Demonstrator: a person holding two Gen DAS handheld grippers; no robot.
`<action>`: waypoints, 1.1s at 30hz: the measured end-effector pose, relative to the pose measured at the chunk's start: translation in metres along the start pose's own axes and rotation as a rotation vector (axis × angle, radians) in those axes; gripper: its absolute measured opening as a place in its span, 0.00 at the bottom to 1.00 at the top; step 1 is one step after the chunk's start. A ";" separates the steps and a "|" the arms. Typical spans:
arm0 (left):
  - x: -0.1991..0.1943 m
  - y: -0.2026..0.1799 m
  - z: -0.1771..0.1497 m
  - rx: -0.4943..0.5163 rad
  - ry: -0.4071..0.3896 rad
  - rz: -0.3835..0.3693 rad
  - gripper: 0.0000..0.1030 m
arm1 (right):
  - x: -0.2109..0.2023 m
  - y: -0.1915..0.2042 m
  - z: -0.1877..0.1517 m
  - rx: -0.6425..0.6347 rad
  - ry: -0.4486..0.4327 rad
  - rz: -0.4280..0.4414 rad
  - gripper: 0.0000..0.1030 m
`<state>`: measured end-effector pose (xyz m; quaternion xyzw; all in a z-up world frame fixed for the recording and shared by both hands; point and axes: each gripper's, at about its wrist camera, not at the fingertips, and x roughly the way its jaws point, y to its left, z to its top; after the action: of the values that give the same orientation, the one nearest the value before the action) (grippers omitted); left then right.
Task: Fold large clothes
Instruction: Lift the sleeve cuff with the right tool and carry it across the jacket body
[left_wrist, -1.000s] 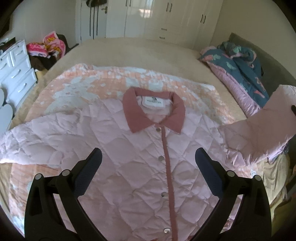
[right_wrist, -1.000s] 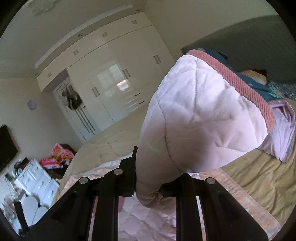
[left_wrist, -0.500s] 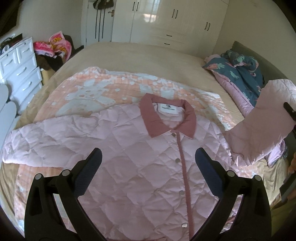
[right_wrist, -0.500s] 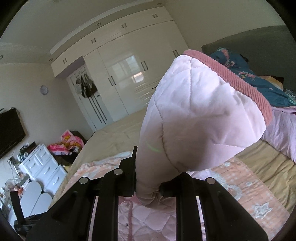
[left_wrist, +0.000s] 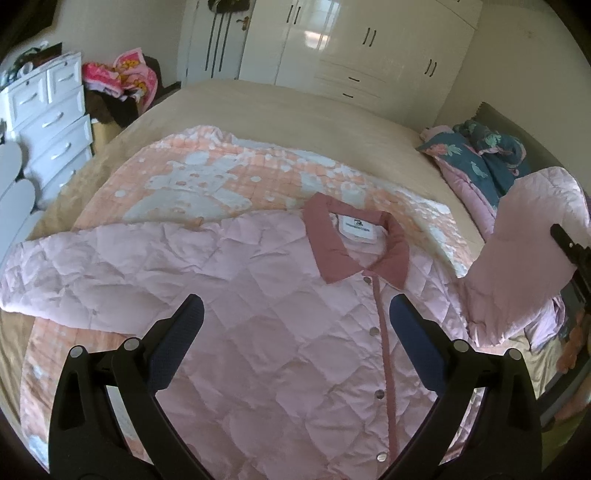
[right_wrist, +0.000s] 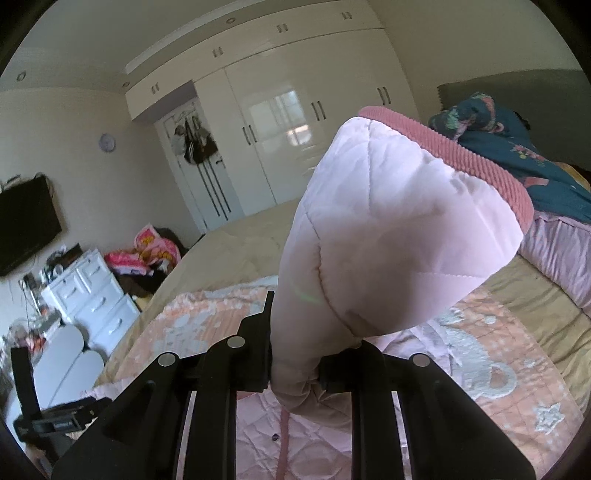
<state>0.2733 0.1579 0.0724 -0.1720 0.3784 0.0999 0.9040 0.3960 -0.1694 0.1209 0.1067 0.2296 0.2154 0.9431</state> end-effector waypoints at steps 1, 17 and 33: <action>0.001 0.002 0.000 -0.002 0.002 0.004 0.91 | 0.003 0.003 -0.003 -0.005 0.007 0.005 0.17; 0.011 0.033 0.008 -0.090 0.007 -0.027 0.91 | 0.056 0.060 -0.053 -0.087 0.117 0.064 0.17; 0.031 0.054 -0.004 -0.150 0.042 -0.061 0.91 | 0.120 0.094 -0.147 -0.125 0.318 0.108 0.24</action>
<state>0.2752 0.2074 0.0346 -0.2529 0.3835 0.0965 0.8830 0.3883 -0.0168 -0.0253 0.0246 0.3559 0.2940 0.8867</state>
